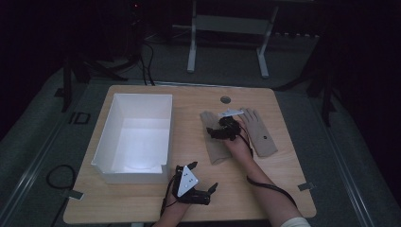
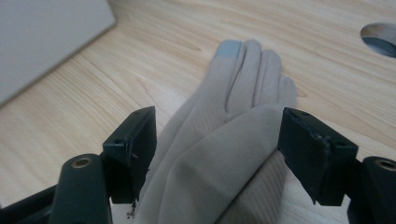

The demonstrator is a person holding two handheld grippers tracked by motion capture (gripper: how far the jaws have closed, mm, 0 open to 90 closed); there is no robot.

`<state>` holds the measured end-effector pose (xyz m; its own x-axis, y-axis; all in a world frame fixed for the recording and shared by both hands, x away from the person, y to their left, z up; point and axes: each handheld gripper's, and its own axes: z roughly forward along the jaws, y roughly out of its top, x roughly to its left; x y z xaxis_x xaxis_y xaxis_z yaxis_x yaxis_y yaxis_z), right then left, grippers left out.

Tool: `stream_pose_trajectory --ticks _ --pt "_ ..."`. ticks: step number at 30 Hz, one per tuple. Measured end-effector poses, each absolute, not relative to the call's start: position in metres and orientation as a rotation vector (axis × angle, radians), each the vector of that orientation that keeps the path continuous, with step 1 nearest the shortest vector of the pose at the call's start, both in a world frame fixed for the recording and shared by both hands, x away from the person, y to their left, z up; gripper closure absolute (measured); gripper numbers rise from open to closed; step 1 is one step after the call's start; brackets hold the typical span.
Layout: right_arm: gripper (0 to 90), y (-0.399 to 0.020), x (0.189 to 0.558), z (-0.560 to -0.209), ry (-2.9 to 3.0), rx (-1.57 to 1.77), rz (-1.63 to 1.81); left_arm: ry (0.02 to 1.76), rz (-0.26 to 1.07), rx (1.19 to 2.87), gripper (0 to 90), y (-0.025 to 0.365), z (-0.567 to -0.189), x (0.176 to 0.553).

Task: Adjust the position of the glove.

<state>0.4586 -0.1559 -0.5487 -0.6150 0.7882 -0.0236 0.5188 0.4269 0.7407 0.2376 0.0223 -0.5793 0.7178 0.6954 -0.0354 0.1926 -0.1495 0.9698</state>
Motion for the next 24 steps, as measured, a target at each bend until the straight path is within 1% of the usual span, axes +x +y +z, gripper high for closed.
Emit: stream_pose_trajectory --ticks 2,4,6,8,9,10,12,14,19,24 --pt "33.8 -0.154 0.461 -0.555 2.326 1.118 0.977 0.715 0.51 1.699 1.1 0.022 -0.579 0.238" --pt "39.1 -0.151 0.461 -0.564 2.335 1.106 0.898 0.715 0.511 1.7 1.1 0.022 -0.579 0.238" --pt "45.4 -0.152 0.459 -0.566 2.328 1.089 0.918 0.714 0.513 1.698 1.1 0.022 -0.579 0.237" --pt "63.0 -0.152 0.458 -0.566 2.312 1.084 0.913 0.714 0.513 1.698 1.1 0.022 -0.579 0.237" --pt "70.0 -0.151 0.457 -0.566 2.306 1.082 0.907 0.715 0.513 1.697 1.1 0.022 -0.579 0.237" --pt "72.2 -0.151 0.456 -0.566 2.302 1.086 0.905 0.716 0.512 1.696 1.1 0.022 -0.579 0.237" --pt "74.9 -0.151 0.455 -0.563 2.296 1.114 0.909 0.716 0.511 1.697 1.1 0.023 -0.579 0.238" --pt "75.5 -0.153 0.453 -0.557 2.283 1.142 0.951 0.716 0.51 1.696 1.1 0.023 -0.579 0.238" --pt "75.7 -0.164 0.436 -0.526 2.2 1.209 1.056 0.716 0.512 1.697 1.1 0.022 -0.579 0.238" --pt "75.6 -0.177 0.416 -0.499 2.103 1.257 1.063 0.716 0.515 1.698 1.1 0.022 -0.579 0.237"
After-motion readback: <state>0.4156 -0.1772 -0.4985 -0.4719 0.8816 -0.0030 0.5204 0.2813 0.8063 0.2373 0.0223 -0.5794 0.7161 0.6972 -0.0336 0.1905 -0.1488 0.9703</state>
